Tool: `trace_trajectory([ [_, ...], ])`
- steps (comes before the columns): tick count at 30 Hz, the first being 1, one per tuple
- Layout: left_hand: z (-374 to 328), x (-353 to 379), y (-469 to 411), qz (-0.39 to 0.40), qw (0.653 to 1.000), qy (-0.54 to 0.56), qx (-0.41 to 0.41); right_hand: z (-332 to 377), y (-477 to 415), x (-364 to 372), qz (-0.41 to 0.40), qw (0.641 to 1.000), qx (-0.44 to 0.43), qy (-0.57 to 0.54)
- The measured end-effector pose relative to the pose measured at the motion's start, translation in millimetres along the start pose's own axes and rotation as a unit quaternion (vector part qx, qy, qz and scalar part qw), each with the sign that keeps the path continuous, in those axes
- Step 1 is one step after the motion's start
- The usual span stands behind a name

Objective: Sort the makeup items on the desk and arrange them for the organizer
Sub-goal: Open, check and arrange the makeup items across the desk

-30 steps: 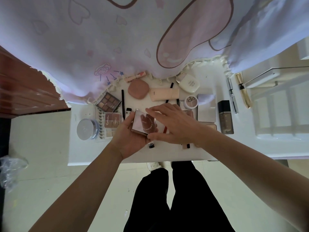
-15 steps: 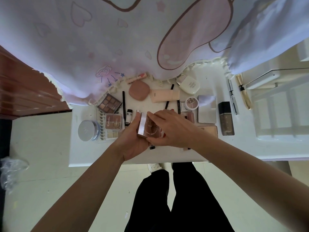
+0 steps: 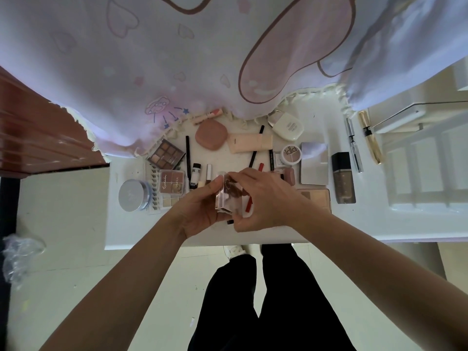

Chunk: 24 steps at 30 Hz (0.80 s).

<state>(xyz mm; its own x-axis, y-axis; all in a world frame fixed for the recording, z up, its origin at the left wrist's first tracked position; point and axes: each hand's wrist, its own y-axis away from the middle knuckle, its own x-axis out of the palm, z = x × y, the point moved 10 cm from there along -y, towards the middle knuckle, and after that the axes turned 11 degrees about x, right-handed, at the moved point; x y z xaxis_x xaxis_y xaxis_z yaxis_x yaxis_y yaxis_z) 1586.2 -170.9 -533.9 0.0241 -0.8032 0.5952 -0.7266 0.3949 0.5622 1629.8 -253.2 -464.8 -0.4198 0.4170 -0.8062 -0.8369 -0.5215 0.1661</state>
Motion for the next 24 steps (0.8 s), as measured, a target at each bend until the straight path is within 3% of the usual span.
trace_trajectory([
  [3, 6.0, 1.6, 2.6, 0.013, 1.000, -0.020, -0.018, -1.5, -1.9, -12.8, -0.036, 0.999, -0.027, -0.026],
  [9, 5.1, -12.4, -2.0, -0.064, 0.998, 0.016, -0.015, -16.3, 1.2, 9.7, 0.087, 0.996, 0.025, -0.025],
  [13, 11.0, -11.6, -0.6, -0.089, 0.994, 0.012, -0.054, -14.8, -0.4, 6.7, 0.093, 0.991, 0.041, -0.084],
  [17, 14.5, -13.0, 0.5, -0.110, 0.991, 0.012, -0.074, -12.9, -2.4, 11.6, 0.104, 0.989, 0.068, -0.074],
  [24, 23.9, 1.1, 6.4, -0.076, 0.993, 0.006, -0.091, -24.0, 3.2, -7.6, 0.072, 0.981, 0.099, -0.148],
])
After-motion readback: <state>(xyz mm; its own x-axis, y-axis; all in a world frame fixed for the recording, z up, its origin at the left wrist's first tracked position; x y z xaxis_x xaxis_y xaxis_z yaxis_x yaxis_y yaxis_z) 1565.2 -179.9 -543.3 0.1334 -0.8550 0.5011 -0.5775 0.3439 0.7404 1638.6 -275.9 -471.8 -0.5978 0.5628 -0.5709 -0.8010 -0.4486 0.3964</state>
